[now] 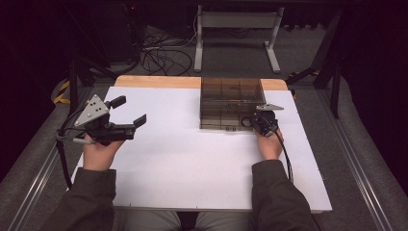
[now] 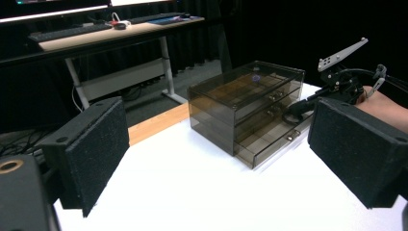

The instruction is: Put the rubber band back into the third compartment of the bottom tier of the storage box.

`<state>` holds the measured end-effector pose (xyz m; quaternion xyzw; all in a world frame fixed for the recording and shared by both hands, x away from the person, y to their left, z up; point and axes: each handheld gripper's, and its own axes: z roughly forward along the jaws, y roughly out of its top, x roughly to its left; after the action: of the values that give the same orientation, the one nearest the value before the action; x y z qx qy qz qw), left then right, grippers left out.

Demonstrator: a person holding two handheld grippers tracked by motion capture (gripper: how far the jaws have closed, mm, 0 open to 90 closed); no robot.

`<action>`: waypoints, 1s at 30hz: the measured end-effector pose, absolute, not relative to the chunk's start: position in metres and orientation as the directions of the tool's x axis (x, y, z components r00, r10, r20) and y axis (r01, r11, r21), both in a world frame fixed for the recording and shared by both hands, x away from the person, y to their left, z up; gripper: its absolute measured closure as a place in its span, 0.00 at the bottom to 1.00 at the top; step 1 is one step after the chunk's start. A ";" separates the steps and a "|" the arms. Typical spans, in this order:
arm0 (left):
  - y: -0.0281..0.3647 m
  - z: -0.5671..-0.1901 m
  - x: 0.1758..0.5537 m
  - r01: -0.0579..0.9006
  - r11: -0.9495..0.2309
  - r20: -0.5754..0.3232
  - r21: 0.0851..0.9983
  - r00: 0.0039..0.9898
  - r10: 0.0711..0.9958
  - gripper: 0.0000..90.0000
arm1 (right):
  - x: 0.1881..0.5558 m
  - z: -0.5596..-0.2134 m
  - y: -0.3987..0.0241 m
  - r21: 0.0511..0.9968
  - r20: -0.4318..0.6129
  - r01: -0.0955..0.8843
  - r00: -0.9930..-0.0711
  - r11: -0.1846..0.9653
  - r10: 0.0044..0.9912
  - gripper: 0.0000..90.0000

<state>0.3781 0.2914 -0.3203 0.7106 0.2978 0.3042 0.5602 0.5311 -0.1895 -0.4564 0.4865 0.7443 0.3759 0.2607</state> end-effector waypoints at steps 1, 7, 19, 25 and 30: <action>0.291 -0.320 0.378 0.083 -0.195 0.098 0.977 0.637 0.765 0.09 | 0.531 -0.456 -0.190 0.813 -0.022 0.528 -0.391 0.244 0.920 0.95; 0.291 -0.320 0.378 0.081 -0.196 0.101 0.977 0.635 0.766 0.09 | 0.531 -0.457 -0.188 0.812 -0.024 0.525 -0.405 0.254 0.914 0.92; 0.290 -0.321 0.378 0.085 -0.202 0.104 0.976 0.632 0.768 0.09 | 0.531 -0.456 -0.186 0.826 -0.011 0.503 -0.436 0.254 0.900 0.81; 0.290 -0.321 0.378 0.084 -0.200 0.103 0.976 0.632 0.768 0.09 | 0.531 -0.456 -0.186 0.827 -0.006 0.502 -0.444 0.254 0.896 0.76; 0.292 -0.319 0.376 0.078 -0.194 0.102 0.978 0.629 0.771 0.09 | 0.530 -0.455 -0.186 0.826 0.013 0.510 -0.442 0.239 0.897 0.71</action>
<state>0.3764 0.2918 -0.3192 0.7079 0.2999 0.3092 0.5597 0.5303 -0.1859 -0.4554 0.4696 0.7490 0.3998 0.2421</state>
